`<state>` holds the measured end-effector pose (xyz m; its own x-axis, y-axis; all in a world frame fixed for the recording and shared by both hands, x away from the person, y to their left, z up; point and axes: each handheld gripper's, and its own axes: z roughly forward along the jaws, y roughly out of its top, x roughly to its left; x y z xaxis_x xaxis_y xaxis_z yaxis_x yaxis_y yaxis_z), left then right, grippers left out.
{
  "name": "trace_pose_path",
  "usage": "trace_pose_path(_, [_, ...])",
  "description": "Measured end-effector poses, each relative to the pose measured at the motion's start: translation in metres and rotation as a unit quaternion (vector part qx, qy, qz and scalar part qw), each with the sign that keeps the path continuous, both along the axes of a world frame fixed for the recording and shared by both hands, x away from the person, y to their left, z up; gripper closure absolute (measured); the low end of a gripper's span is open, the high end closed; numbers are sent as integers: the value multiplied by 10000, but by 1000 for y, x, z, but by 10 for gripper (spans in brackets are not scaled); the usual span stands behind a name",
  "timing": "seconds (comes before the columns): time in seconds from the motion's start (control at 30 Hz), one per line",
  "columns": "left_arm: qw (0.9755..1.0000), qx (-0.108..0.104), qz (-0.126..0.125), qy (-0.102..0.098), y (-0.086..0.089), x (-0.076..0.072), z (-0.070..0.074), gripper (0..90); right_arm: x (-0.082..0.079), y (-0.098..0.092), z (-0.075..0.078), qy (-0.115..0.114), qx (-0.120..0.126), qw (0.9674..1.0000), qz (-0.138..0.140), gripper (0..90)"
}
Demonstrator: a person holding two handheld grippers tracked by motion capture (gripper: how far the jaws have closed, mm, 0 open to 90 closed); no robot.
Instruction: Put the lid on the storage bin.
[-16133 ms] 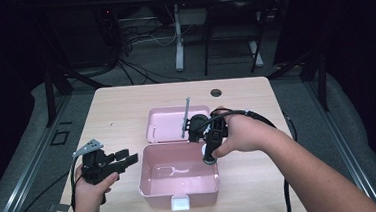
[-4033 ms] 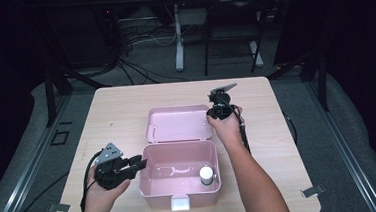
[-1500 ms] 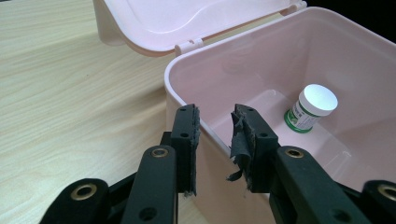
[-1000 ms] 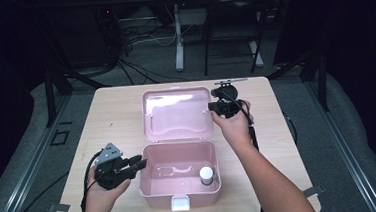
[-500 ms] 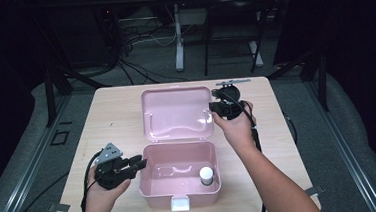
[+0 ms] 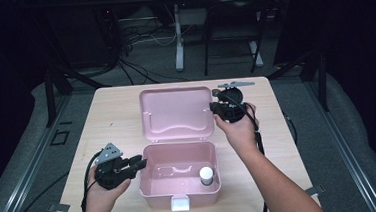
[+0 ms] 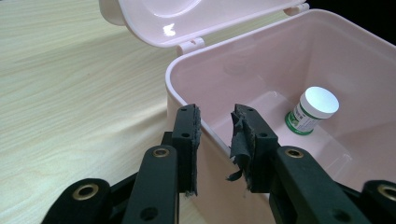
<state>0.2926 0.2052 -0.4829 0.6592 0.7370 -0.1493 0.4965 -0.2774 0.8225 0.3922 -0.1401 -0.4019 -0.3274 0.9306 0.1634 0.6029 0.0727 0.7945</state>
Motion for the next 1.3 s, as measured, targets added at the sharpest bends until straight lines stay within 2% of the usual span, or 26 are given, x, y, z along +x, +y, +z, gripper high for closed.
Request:
trace_pose_path(0.2, [10000,-31,13,18,0,0,0,709,-4,-1,2,-68,-35,10000,56,874])
trace_pose_path(1.0, [10000,-56,69,-5,0,0,0,713,-22,-2,7,-349,108,9992,185,878])
trace_pose_path(1.3, [10000,-51,80,-10,0,0,0,715,-33,-4,9,-490,52,9984,260,878])
